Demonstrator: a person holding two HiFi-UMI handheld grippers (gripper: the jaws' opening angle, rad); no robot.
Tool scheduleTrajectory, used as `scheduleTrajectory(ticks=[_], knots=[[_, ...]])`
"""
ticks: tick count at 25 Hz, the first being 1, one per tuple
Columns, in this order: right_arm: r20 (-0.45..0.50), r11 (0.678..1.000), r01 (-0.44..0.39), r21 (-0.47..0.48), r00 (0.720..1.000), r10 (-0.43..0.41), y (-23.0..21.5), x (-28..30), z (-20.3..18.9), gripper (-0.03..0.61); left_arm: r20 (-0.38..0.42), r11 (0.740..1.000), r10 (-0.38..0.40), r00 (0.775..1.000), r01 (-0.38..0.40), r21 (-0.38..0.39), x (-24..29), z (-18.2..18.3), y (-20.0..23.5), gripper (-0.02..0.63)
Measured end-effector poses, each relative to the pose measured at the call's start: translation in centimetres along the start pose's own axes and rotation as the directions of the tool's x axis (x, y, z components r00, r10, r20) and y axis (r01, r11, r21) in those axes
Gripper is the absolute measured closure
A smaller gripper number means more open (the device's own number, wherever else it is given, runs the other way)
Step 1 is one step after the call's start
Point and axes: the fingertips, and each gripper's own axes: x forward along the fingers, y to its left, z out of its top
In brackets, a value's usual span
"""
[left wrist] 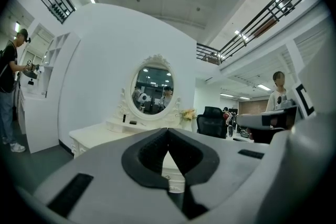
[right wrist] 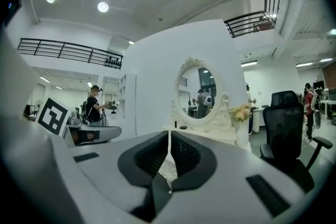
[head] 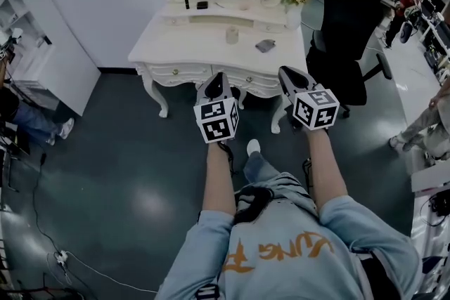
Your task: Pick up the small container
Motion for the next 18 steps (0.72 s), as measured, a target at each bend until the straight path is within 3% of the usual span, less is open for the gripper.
scheduleTrajectory(ticks=[6, 18], knots=[[0.006, 0.999, -0.021, 0.026, 1.0, 0.021, -1.4, 3.0, -0.3, 0.545, 0.002, 1.0, -0.002, 1.0, 0.002, 0.024, 2.4, 0.0, 0.2, 0.592], [-0.086, 0.992, -0.046, 0.113, 0.995, 0.056, -5.8, 10.7, -6.4, 0.545, -0.116, 0.998, 0.064, 0.991, -0.066, -0.013, 9.6, -6.1, 3.4, 0.592]])
